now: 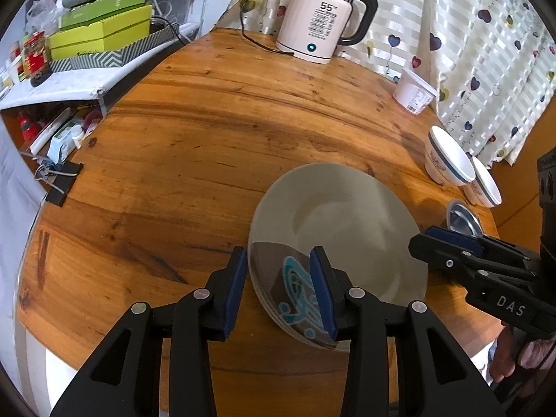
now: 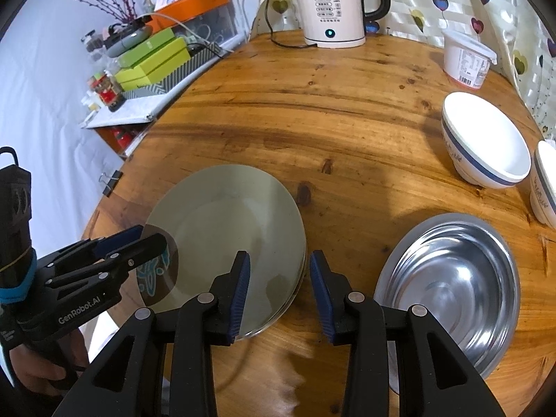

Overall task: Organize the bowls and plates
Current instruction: 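Hold the plate rim with the left gripper and align it on the stack, then open the left gripper and release the beige plate on the stack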

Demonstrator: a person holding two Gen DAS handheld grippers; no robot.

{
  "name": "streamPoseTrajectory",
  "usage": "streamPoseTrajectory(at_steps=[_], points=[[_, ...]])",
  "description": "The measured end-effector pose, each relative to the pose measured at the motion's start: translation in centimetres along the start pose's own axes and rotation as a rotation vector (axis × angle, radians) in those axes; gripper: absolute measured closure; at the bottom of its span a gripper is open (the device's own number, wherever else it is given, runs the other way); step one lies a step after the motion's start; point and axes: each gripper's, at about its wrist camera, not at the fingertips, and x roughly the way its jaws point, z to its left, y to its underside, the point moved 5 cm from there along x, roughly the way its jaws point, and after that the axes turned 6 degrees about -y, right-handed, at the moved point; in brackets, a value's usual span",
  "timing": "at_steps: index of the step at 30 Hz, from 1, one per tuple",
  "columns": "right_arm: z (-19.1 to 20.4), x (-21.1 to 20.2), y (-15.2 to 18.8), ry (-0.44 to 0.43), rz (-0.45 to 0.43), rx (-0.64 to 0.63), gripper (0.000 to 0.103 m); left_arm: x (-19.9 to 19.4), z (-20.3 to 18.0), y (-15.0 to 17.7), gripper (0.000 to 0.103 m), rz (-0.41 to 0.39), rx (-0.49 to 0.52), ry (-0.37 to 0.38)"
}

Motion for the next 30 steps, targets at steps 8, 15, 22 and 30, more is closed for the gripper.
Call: streamPoseTrajectory(at_steps=[8, 15, 22, 30], points=[[0.4, 0.1, 0.1, -0.005, 0.002, -0.013, 0.073, 0.0, -0.2, 0.0, 0.064, 0.0, 0.005, -0.007], [0.3, 0.0, 0.1, -0.013, 0.001, -0.012, 0.073, -0.1, -0.1, 0.0, 0.064, -0.002, 0.002, -0.004], [-0.1, -1.3, -0.5, -0.022, -0.035, -0.005, 0.073, -1.4, 0.1, -0.5, 0.064, -0.039, 0.004, -0.018], [0.3, -2.8, -0.6, -0.053, -0.062, -0.02, 0.073, -2.4, -0.6, -0.8, 0.064, -0.058, 0.025, -0.014]])
